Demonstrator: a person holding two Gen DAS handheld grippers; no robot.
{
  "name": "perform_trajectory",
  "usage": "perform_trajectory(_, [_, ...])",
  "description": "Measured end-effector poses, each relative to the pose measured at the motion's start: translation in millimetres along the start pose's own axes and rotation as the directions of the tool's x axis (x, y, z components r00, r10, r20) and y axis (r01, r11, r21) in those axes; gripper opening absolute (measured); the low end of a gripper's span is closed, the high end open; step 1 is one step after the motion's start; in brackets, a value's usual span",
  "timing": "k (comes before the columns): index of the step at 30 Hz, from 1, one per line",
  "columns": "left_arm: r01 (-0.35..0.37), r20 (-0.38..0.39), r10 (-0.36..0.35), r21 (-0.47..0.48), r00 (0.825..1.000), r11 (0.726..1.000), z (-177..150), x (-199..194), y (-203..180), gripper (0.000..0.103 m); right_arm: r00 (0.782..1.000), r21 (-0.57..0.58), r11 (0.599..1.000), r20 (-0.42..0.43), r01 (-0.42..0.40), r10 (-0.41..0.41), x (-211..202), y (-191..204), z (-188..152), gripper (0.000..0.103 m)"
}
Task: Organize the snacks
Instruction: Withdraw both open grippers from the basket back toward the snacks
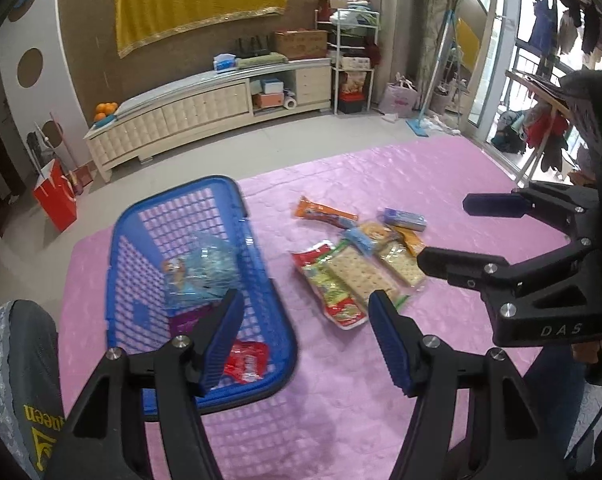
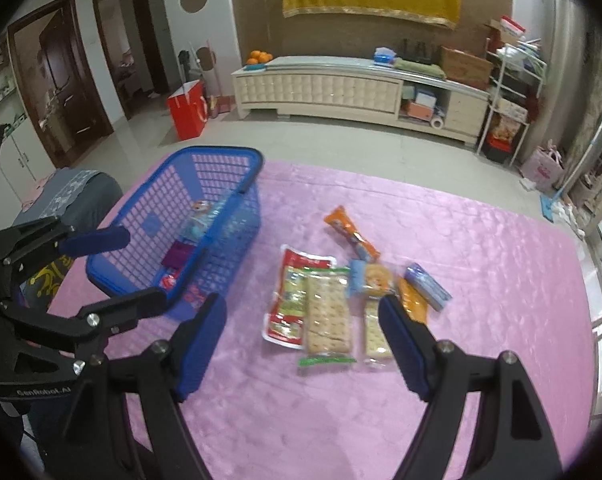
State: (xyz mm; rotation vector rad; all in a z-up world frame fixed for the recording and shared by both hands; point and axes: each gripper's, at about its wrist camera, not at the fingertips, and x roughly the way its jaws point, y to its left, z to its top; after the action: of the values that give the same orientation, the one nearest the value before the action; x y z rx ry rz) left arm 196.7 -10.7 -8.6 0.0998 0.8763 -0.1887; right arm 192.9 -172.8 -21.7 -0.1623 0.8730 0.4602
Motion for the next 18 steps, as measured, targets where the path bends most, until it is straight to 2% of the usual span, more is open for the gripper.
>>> perform_trajectory(9, [0.010,-0.028,-0.008,0.055,1.000,0.998,-3,28,-47,0.062,1.000,0.038,0.999,-0.021,0.013,-0.012,7,-35,-26,0.082])
perform_trajectory(18, [0.005,-0.068,-0.003,0.038,0.998,0.999,-2,58,-64,0.062,0.998,0.068,0.997,-0.053,0.041,-0.037,19,-72,-45,0.082])
